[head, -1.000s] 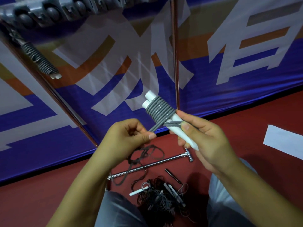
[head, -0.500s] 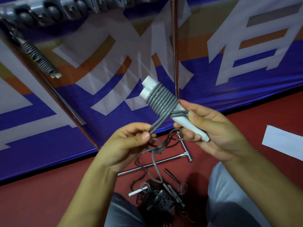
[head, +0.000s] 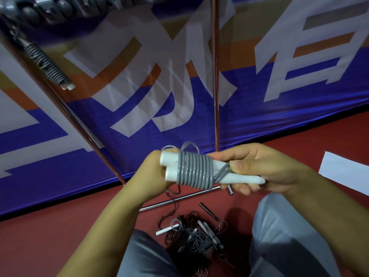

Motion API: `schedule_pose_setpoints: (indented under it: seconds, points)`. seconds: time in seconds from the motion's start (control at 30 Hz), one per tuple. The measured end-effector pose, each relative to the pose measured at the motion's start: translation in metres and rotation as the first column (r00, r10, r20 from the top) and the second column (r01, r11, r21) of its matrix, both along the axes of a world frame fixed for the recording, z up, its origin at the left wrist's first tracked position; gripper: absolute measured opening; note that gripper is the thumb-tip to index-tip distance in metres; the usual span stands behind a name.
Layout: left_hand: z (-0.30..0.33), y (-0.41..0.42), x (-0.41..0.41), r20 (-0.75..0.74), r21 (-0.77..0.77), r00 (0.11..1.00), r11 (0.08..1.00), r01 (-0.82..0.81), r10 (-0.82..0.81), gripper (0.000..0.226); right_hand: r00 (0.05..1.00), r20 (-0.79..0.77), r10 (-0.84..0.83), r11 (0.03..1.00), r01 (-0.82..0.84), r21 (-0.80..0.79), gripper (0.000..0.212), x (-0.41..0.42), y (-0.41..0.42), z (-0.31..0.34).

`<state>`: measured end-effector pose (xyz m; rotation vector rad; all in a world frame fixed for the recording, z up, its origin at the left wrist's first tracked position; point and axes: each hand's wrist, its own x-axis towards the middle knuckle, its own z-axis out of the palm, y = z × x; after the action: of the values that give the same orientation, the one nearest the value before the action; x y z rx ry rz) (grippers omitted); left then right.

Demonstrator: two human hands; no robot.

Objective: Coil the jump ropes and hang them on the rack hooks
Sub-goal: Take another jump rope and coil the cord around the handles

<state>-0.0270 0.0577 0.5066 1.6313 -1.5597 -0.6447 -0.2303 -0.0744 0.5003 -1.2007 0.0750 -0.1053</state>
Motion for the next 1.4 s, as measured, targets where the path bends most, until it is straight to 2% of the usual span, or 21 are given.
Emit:
schedule_pose_setpoints:
  seconds: [0.03,0.13,0.27,0.43,0.6,0.73,0.8,0.93,1.03,1.1,1.17,1.27,1.4]
  points:
    - [-0.003,-0.001,0.002,-0.005,0.004,0.999,0.999,0.039,-0.039,0.01,0.999,-0.03,0.022,0.999,-0.023,-0.031,0.048,0.0,0.0,0.002]
    - [-0.008,-0.007,0.002,-0.066,-0.005,0.997,0.999,0.041,-0.041,0.019,0.993,-0.096,0.063,0.993,-0.072,-0.09,0.052,0.002,-0.002,0.004]
    - [-0.007,-0.013,-0.002,-0.003,-0.103,1.0,0.995,-0.01,0.01,0.019,0.984,-0.145,0.106,0.98,-0.128,-0.152,0.056,0.003,-0.004,0.004]
    - [-0.006,-0.014,-0.009,0.148,-0.206,0.984,0.976,-0.065,0.097,0.015,0.968,-0.22,0.119,0.97,-0.161,-0.181,0.027,0.004,0.0,0.01]
    - [-0.007,-0.012,-0.009,0.364,-0.291,0.914,0.954,-0.071,0.179,0.021,0.954,-0.291,0.071,0.935,-0.165,-0.315,0.027,0.003,0.002,0.017]
    - [-0.005,-0.011,-0.006,0.505,-0.311,0.834,0.948,-0.064,0.222,0.026,0.931,-0.358,-0.065,0.86,-0.13,-0.493,0.028,0.006,0.004,0.012]
    - [-0.004,-0.012,-0.006,0.56,-0.325,0.793,0.944,-0.057,0.241,0.024,0.919,-0.371,-0.136,0.817,-0.107,-0.566,0.021,0.01,0.007,0.009]
    - [-0.003,-0.011,-0.009,0.615,-0.387,0.731,0.921,-0.049,0.297,0.02,0.91,-0.306,-0.281,0.752,0.01,-0.659,0.019,0.013,0.014,0.006]
    - [0.001,-0.008,-0.016,0.66,-0.427,0.66,0.902,-0.064,0.359,0.017,0.887,-0.241,-0.393,0.636,0.073,-0.768,0.015,0.016,0.019,0.005]
    - [0.003,-0.005,-0.021,0.686,-0.43,0.617,0.899,-0.083,0.385,0.014,0.874,-0.199,-0.444,0.558,0.096,-0.824,0.021,0.02,0.021,0.003]
    - [0.006,-0.002,-0.024,0.699,-0.403,0.601,0.908,-0.116,0.387,0.016,0.859,-0.157,-0.487,0.527,0.145,-0.837,0.023,0.023,0.02,0.0]
    - [0.008,0.003,-0.027,0.713,-0.295,0.609,0.937,-0.187,0.347,0.026,0.817,-0.066,-0.573,0.466,0.258,-0.846,0.023,0.025,0.018,-0.005]
    - [0.004,0.005,-0.031,0.581,-0.228,0.712,0.919,-0.322,0.394,0.024,0.764,0.047,-0.643,0.445,0.423,-0.789,0.03,0.029,0.019,-0.011]
